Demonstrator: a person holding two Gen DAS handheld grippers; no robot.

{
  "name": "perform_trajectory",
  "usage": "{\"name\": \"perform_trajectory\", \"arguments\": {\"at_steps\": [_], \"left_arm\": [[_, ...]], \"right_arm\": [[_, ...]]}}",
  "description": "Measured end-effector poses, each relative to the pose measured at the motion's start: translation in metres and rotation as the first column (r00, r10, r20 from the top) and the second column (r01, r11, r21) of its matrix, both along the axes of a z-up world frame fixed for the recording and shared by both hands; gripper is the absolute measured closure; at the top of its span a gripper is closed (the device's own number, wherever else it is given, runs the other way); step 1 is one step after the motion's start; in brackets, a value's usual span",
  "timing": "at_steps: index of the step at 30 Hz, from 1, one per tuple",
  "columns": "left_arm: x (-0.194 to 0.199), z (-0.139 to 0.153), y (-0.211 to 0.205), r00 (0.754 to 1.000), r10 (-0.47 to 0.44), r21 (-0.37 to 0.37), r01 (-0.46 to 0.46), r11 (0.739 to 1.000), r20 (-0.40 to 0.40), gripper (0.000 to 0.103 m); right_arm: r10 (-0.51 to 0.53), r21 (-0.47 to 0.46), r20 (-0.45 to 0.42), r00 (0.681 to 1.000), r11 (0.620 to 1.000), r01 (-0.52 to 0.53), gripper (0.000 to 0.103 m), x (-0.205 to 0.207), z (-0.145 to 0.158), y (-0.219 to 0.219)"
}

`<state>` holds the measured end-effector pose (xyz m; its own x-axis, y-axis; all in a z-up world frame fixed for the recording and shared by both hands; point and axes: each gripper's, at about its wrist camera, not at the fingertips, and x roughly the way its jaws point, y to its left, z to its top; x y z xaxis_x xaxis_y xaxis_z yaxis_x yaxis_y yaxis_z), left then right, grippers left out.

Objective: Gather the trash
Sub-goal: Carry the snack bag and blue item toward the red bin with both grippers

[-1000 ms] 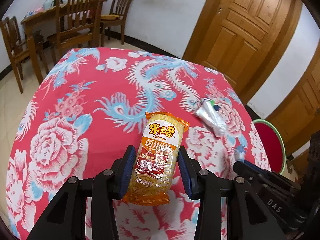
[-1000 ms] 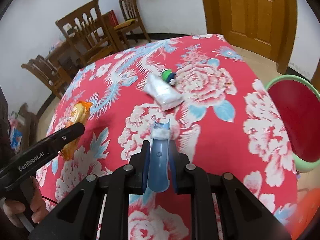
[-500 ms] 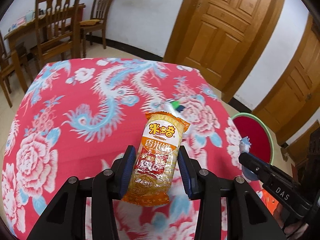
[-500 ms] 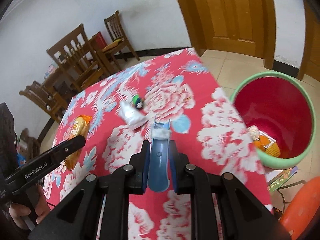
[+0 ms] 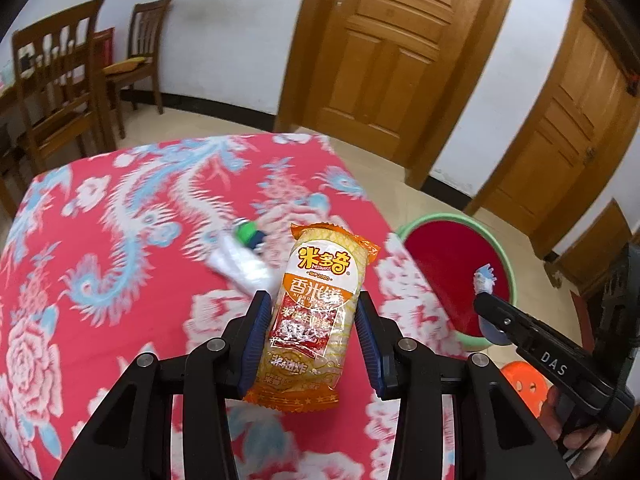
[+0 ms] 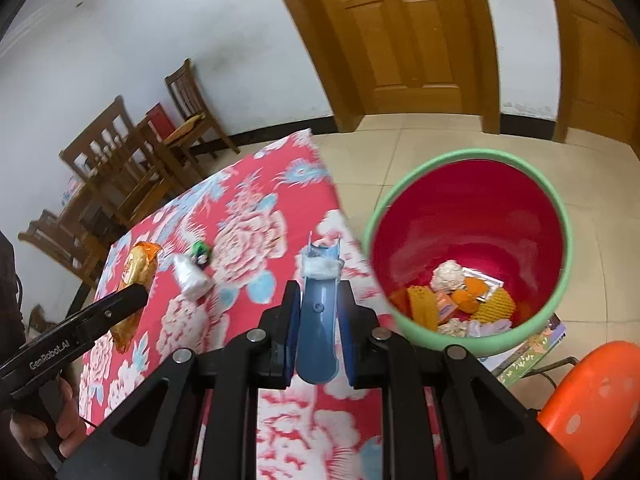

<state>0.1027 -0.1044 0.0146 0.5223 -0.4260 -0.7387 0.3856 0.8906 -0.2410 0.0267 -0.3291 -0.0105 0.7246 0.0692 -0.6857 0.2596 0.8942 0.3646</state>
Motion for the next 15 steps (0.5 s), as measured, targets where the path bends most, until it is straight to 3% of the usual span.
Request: {"name": "perform_trajectory", "arguments": {"at_steps": [15], "left_arm": [[0.003,-0.012,-0.077,0.991,-0.121,0.017,0.122,0.992,-0.047,0.059]], "right_arm": [[-0.152,0.067,-0.040,0.988,0.986,0.154,0.082,-0.017,-0.028,-0.077]]}}
